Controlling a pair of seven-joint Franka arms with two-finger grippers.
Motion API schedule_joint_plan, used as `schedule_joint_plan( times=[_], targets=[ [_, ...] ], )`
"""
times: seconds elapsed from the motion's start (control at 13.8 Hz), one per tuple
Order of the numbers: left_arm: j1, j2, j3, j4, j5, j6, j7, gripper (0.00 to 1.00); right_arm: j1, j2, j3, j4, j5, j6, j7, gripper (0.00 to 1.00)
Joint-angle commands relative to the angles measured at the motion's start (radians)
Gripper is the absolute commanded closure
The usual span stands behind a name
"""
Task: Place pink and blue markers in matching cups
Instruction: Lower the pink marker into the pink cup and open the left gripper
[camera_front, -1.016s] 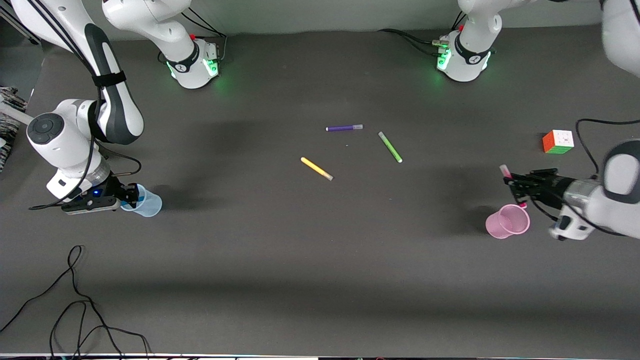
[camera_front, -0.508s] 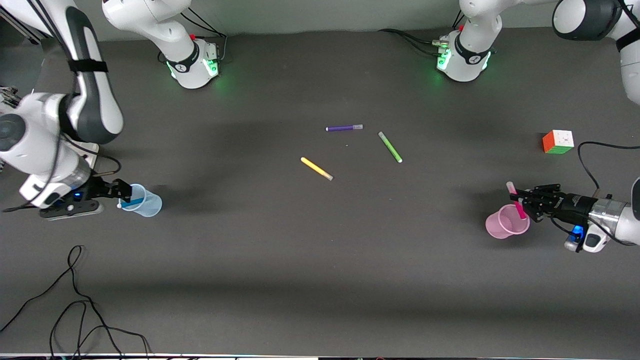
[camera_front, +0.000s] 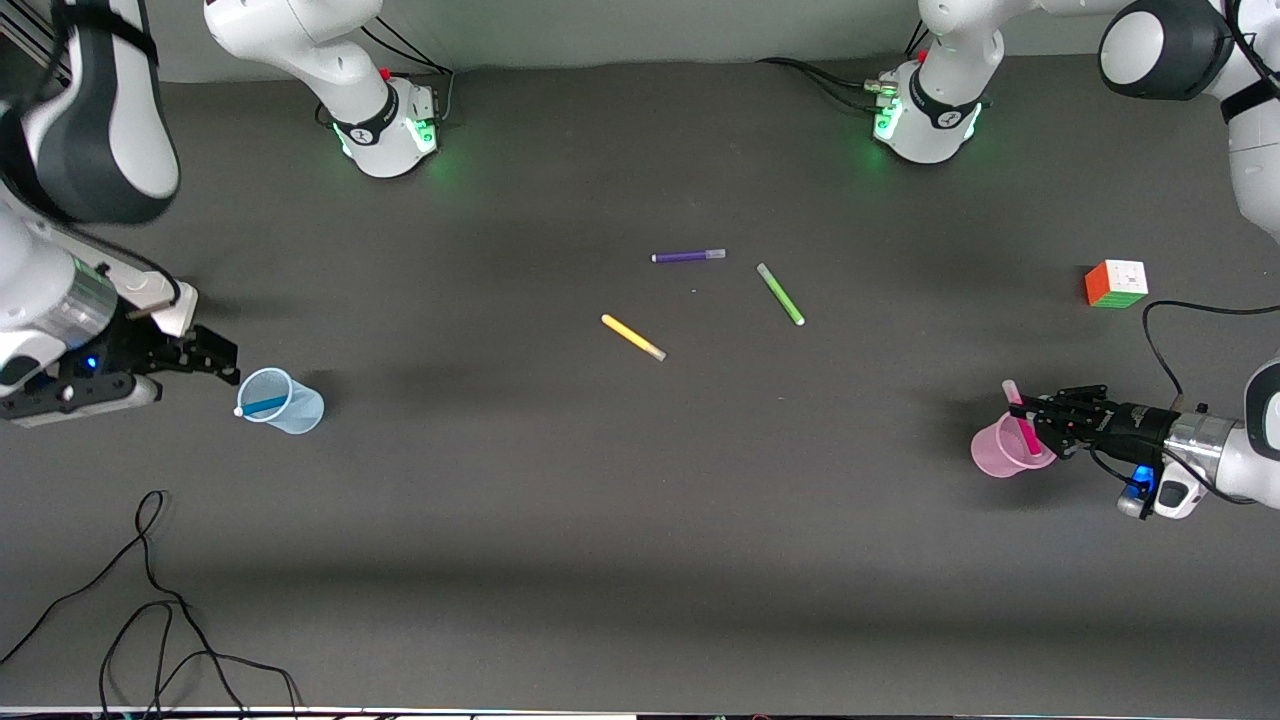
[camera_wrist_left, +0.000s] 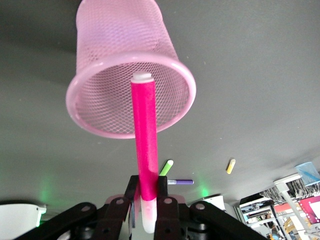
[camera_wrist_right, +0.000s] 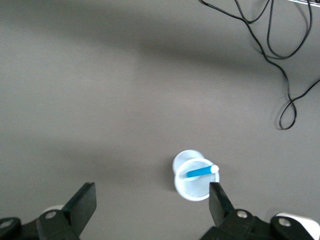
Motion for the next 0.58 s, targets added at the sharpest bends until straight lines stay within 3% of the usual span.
schedule_joint_plan(
  times=[0.0,0.07,0.15,0.29,0.51],
  targets=[
    [-0.006,0.019,0.003,0.031,-0.014,0.002,0.042,0.67,-0.069,-0.095,0.115,0.009,-0.004,-0.056,0.061,0.0],
    [-0.011,0.017,0.005,0.031,-0.012,0.001,0.04,0.24,-0.08,-0.126,0.133,0.008,-0.012,-0.065,0.061,0.0],
    [-0.012,0.013,0.005,0.031,-0.008,-0.005,0.042,0.01,-0.114,-0.153,0.174,0.009,-0.033,-0.09,0.062,0.0],
    [-0.014,-0.006,0.005,0.041,0.017,-0.025,0.047,0.0,-0.184,-0.155,0.263,0.067,-0.056,-0.198,0.068,0.0],
    [-0.067,-0.117,-0.006,0.032,0.193,-0.051,0.054,0.0,-0.189,-0.129,0.261,0.12,-0.053,-0.262,0.157,0.0]
  ],
)
